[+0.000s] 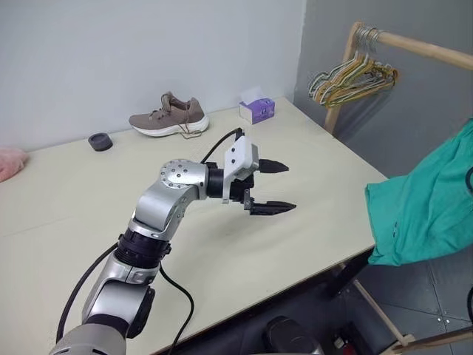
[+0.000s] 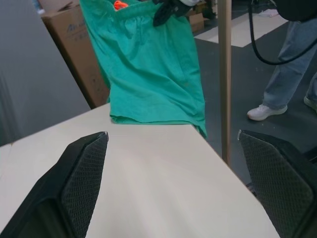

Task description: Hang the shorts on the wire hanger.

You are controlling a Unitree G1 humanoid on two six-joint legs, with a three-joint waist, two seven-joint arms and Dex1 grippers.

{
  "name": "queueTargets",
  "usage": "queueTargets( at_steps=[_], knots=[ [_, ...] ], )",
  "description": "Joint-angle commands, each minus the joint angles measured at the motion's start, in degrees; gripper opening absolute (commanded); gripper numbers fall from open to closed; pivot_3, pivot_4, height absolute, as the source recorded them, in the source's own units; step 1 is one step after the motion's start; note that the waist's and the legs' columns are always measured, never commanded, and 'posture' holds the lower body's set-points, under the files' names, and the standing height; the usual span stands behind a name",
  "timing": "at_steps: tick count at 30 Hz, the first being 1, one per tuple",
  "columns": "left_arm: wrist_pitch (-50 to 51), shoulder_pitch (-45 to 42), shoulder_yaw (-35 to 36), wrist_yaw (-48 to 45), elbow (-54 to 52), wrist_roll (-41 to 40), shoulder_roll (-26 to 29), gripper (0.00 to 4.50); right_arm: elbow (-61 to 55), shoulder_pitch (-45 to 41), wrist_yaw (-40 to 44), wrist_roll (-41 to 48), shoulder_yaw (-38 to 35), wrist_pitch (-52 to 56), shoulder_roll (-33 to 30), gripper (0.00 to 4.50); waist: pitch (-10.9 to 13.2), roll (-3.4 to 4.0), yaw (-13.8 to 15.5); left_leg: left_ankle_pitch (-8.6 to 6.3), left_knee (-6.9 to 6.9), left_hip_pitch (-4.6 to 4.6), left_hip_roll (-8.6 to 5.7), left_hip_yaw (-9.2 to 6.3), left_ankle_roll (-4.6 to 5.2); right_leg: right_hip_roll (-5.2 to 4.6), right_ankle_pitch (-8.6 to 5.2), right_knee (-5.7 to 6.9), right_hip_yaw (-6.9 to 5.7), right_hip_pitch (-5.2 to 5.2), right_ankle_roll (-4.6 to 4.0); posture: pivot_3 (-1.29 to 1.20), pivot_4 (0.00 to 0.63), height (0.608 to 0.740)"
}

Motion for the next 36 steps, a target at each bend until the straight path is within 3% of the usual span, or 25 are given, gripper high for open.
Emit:
queueTargets(
  at_steps=[1,9,20,23,29,34,36],
  knots=[
    [-0.15,-0.31,0.70,1.00,-2.45,-0.78,-0.58,4.45,9.41,-4.15,1.08,-1.32,3.89,-9.19,-4.81,0.00,0.00,-0.01,0.03,0.00,0.00,0.02,0.00,0.05,0.00,0.00,0.00,0.00,0.05,0.01,0.00,-0.39,0.000,0.740],
    [5.98,-0.98,1.72,-1.35,-5.34,-7.65,-0.95,4.45,24.08,-10.05,3.38,-1.24,10.18,-14.25,-8.56,0.00,0.07,-0.10,-0.26,-0.05,-0.14,0.68,-0.02,0.95,-0.05,0.00,-0.15,-0.04,0.88,0.35,0.27,-0.38,0.000,0.740],
    [5.77,-3.74,1.17,-4.57,-4.09,-8.24,0.72,4.45,20.41,-9.04,4.69,1.58,10.33,-10.18,-7.44,0.00,0.08,-0.13,-0.48,-0.15,-0.05,0.76,-0.05,1.11,-0.15,-0.03,-0.17,-0.12,1.09,0.47,0.45,-0.39,0.000,0.740],
    [5.79,-3.65,0.98,-4.43,-4.32,-8.23,0.59,4.50,17.81,-8.77,4.11,2.98,9.02,-8.31,-7.02,0.68,0.08,-0.12,-0.61,-0.15,-0.06,0.77,-0.04,1.11,-0.16,-0.03,-0.18,-0.12,1.09,0.47,0.45,-0.39,0.000,0.740],
    [5.13,-3.42,0.85,-4.41,-4.07,-7.52,0.83,4.50,9.35,-6.80,2.12,5.30,4.26,-5.96,-4.85,2.63,0.08,-0.13,-0.98,-0.16,-0.06,0.76,-0.03,1.09,-0.17,-0.03,-0.19,-0.12,1.09,0.47,0.47,-0.39,0.000,0.740],
    [4.66,-2.98,0.87,-4.08,-4.03,-7.08,0.88,4.50,0.53,-2.39,2.00,5.57,2.87,-10.10,-3.41,4.37,0.07,-0.12,-1.03,-0.18,-0.05,0.75,-0.03,1.09,-0.19,-0.03,-0.20,-0.12,1.09,0.47,0.49,-0.38,0.000,0.740],
    [4.69,-2.71,1.01,-3.73,-3.97,-7.00,0.88,4.50,-2.81,0.02,1.93,5.03,3.28,-13.55,-3.27,4.48,0.08,-0.12,-0.98,-0.19,-0.06,0.75,-0.03,1.09,-0.19,-0.03,-0.20,-0.12,1.10,0.47,0.50,-0.38,0.000,0.740]
  ],
)
